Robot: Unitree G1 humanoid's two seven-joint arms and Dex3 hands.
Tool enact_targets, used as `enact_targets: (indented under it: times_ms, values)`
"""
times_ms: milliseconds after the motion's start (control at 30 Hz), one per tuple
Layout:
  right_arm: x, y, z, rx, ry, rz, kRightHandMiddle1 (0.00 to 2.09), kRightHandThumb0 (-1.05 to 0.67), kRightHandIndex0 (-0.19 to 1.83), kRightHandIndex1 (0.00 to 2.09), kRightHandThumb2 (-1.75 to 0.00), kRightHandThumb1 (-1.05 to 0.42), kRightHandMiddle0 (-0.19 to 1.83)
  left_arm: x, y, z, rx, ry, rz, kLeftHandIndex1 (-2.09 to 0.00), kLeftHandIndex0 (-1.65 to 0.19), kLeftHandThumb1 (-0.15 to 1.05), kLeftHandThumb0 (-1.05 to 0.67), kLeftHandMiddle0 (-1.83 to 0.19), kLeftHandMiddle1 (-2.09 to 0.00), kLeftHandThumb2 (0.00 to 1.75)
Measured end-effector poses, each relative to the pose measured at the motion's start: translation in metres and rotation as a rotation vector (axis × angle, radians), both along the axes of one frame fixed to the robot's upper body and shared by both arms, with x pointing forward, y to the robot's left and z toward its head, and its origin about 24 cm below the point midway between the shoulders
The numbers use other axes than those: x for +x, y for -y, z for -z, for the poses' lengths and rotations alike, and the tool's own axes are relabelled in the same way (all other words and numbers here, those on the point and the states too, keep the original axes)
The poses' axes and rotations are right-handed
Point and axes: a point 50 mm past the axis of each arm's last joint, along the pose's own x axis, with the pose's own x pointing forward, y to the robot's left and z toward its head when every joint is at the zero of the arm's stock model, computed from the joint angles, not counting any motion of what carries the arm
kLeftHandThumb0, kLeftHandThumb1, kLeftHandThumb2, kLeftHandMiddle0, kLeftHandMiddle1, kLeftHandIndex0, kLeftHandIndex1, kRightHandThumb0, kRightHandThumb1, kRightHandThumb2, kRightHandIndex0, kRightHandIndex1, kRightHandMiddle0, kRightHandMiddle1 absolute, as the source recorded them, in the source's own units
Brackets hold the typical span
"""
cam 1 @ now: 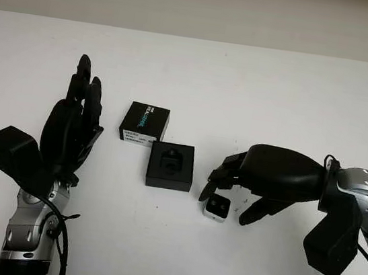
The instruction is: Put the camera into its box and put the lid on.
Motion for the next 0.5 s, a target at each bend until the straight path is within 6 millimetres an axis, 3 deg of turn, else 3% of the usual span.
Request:
enact_targets:
  times_ms: [500]
  values:
    - [0.002,-0.0027,0.0018,-0.002,0.02,-0.027,0.85,-0.37,0.45,0.66,-0.06,-0.87,0.45,-0.0006,-0.0001,-0.0003,0.005,0.002,-0.004,0.0,0.19,1.05,-0.79,0.19,0.0,0.61]
